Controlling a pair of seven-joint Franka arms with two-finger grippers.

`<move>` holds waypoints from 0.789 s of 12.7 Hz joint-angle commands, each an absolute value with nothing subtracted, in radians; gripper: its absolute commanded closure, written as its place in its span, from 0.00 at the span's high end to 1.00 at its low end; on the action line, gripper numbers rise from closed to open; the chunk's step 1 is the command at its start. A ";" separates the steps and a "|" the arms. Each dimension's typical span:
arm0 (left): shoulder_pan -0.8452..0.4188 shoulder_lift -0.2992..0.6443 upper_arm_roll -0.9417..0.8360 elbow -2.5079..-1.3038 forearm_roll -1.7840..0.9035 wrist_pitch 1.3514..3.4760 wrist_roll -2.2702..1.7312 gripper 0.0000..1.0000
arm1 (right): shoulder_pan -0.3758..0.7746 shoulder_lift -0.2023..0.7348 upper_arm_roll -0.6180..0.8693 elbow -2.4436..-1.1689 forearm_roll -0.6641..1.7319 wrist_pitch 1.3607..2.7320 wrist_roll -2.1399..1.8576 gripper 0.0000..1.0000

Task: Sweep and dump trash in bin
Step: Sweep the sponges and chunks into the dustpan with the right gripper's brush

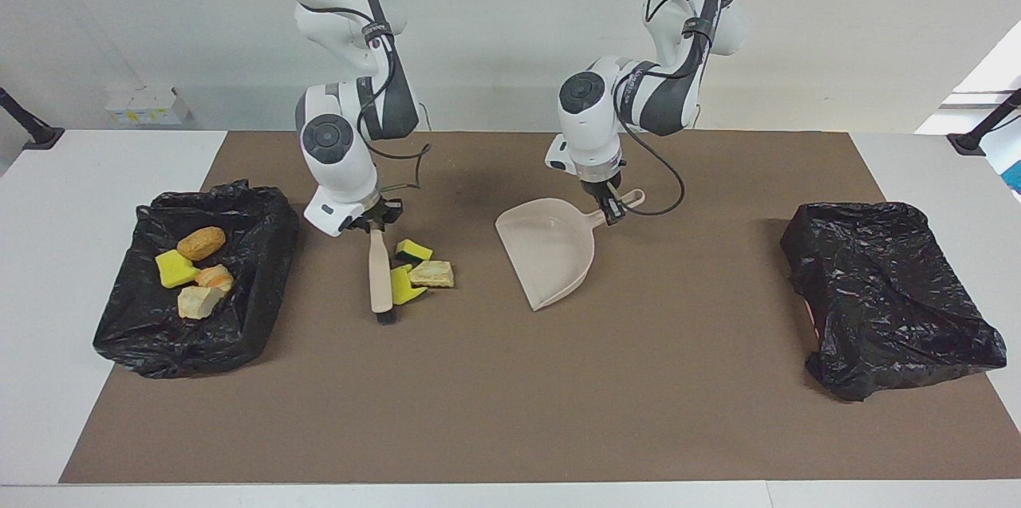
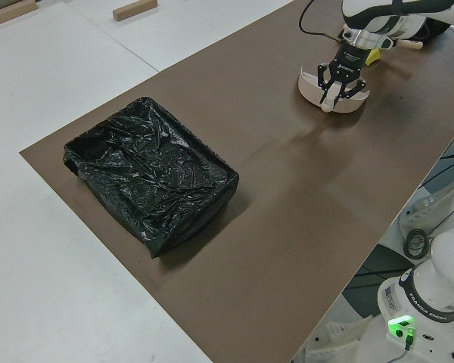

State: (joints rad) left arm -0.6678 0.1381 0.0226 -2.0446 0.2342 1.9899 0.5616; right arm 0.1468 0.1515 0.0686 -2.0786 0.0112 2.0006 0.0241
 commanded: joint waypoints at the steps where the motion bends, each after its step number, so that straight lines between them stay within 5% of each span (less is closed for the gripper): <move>1: -0.687 0.084 0.031 -2.121 0.255 2.011 0.568 0.00 | 0.217 0.155 0.067 -2.091 0.052 2.034 0.107 0.00; 10: -0.704 0.057 0.031 -2.171 0.255 2.042 0.566 0.00 | 0.492 0.190 0.069 -2.071 0.394 2.158 0.230 0.00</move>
